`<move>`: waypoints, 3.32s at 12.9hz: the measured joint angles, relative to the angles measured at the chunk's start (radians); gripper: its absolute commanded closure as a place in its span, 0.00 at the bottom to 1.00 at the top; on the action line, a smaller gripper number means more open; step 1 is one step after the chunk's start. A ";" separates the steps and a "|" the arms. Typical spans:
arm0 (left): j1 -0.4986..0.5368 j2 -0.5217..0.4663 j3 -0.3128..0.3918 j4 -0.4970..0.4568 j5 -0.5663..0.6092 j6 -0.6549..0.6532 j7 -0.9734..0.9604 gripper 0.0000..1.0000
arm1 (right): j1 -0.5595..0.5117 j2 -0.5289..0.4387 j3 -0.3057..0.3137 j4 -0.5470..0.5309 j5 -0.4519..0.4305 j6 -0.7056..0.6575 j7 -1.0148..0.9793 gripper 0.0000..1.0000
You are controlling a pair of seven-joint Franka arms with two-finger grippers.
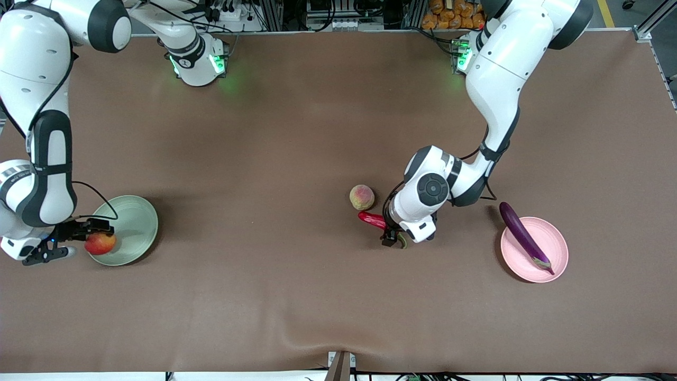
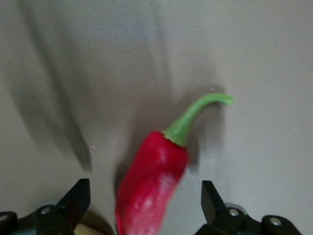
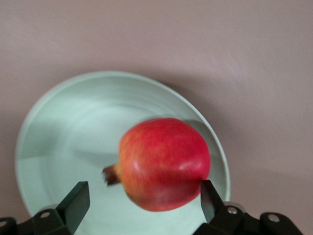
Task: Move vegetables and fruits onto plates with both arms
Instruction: 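Set the apple on the green plate while the left gripper grasps the chili, then reach the right gripper to the peach while the left gripper carries the chili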
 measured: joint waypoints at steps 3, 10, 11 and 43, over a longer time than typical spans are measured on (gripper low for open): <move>-0.003 0.000 0.001 -0.014 0.063 0.000 0.000 1.00 | 0.086 -0.006 0.005 0.078 0.004 -0.136 0.015 0.00; 0.024 -0.011 0.014 -0.001 0.147 0.007 0.094 1.00 | 0.415 -0.014 0.013 0.111 0.097 -0.297 0.527 0.00; 0.056 -0.019 0.017 0.004 0.148 0.002 0.159 1.00 | 0.456 -0.015 0.014 0.110 0.114 -0.300 0.610 0.00; 0.626 -0.110 0.017 0.107 0.150 -0.351 1.521 1.00 | 1.060 0.186 0.160 0.085 -0.003 0.643 1.204 0.00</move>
